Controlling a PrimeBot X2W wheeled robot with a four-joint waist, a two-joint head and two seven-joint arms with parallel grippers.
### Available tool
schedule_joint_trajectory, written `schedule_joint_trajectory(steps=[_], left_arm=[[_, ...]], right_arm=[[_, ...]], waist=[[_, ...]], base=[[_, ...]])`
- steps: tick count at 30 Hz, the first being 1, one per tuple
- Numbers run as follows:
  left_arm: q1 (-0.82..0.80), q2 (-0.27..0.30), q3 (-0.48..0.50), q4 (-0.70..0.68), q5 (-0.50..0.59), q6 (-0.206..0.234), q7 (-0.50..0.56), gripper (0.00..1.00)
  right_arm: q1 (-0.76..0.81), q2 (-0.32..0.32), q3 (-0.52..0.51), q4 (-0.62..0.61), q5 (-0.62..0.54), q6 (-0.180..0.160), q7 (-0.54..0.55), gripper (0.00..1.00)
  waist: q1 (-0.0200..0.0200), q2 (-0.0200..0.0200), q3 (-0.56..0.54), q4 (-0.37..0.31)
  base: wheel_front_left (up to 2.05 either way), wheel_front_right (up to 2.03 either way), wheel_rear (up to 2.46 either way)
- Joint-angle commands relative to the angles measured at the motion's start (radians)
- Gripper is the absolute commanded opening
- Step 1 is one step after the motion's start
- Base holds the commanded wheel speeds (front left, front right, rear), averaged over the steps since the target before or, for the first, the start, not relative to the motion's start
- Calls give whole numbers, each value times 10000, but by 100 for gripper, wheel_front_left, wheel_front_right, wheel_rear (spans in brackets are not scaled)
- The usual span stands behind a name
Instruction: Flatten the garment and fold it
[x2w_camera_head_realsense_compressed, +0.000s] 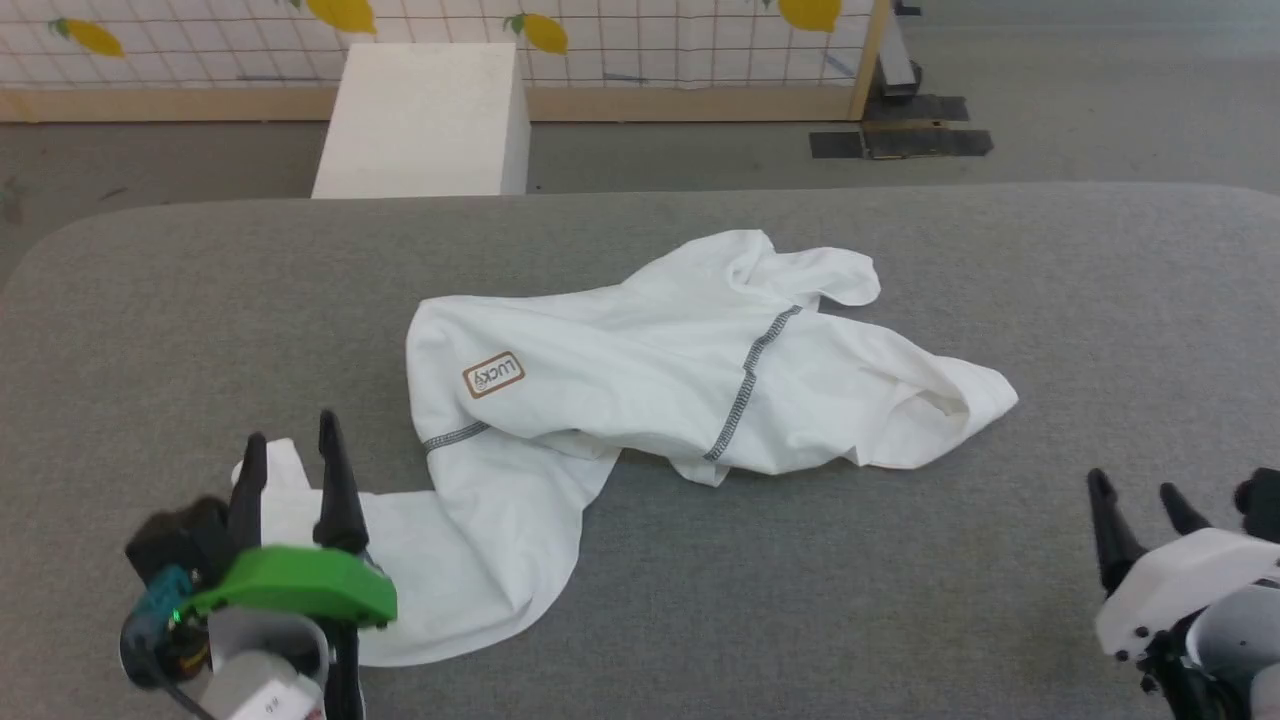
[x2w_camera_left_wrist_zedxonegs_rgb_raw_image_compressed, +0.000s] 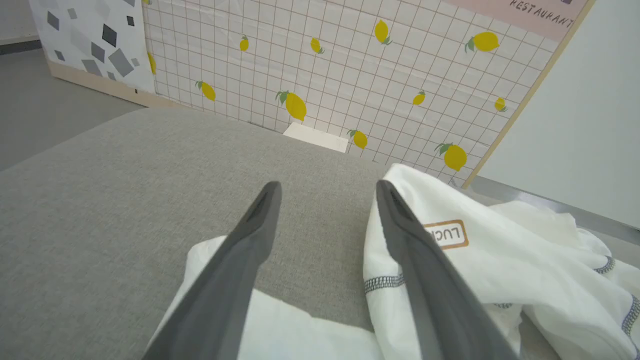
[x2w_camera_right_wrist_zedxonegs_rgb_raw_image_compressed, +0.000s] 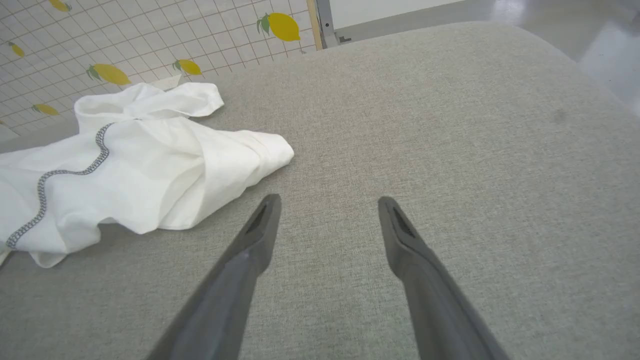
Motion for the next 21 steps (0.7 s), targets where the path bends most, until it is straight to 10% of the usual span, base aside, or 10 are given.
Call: schedule_joint_trajectory(steps=[1, 20, 21], left_arm=[[300, -108, 52, -238, 163, 69, -77, 100], [-9, -1118, 492, -1194, 1034, -620, -88, 100], [0, -1143, 507, -1151, 1017, -642, -88, 100]], right_arm=[[116, 3, 156, 25, -50, -15, 116, 100], [-3467, -239, 1307, 3178, -3408, -15, 3057, 100], [-3512, -293, 1278, 3309, -3359, -15, 3122, 43]], waist=[[0, 0, 24, 233], [0, 0, 1464, 1343], [0, 0, 1498, 1362]], base=[[0, 0, 0], [0, 0, 0], [0, 0, 0]])
